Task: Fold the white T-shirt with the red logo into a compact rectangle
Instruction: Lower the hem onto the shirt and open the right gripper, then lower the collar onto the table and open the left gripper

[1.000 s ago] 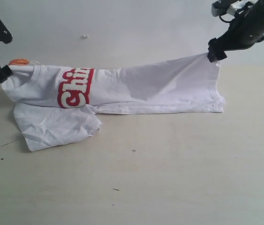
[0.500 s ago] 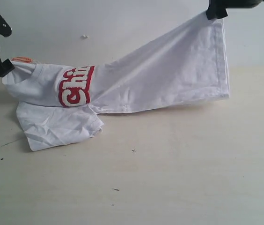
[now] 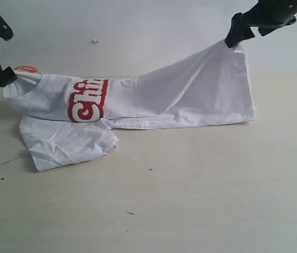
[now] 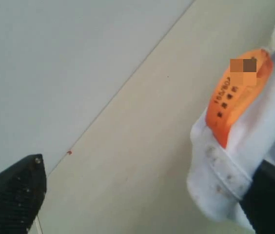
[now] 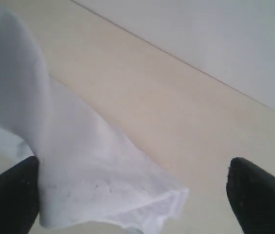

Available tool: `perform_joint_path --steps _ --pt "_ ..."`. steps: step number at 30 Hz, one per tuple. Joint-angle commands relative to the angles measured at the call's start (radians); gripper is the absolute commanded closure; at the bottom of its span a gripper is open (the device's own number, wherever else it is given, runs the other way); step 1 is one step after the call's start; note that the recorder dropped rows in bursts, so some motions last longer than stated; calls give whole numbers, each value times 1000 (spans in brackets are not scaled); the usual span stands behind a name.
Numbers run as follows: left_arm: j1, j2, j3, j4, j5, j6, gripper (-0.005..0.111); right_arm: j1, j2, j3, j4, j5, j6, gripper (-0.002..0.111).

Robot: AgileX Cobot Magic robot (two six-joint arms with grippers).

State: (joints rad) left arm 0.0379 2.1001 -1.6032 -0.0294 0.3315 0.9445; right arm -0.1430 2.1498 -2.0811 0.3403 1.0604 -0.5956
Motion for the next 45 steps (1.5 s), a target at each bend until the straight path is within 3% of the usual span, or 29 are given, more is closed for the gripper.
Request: perform_joint_path --steps 1,7,16,23,28,32,36,38,40,45 --pt "-3 -9 -8 -12 1 -7 2 -62 38 -141 274 161 -80 15" --pt "-3 -9 -8 -12 22 -6 2 -81 99 -187 183 161 -3 15" --pt "-3 -9 -8 -12 32 19 2 -122 178 -194 392 161 -50 15" --pt "-3 -9 -8 -12 36 28 2 -150 163 -240 353 161 -95 15" --pt "-3 -9 -8 -12 25 95 2 -111 147 -242 591 161 -218 15" --pt "-3 -9 -8 -19 37 94 2 -65 147 -242 425 161 -225 15" --pt "-10 -5 -8 -31 41 92 2 -60 149 -242 419 161 -223 15" --pt "-10 -7 -8 -124 101 54 2 -60 149 -242 419 161 -223 15" --pt "-10 -12 -13 -214 212 154 2 -60 149 -242 419 161 -223 15" --pt "11 -8 -85 -436 439 199 2 -60 151 -242 432 161 -213 15"
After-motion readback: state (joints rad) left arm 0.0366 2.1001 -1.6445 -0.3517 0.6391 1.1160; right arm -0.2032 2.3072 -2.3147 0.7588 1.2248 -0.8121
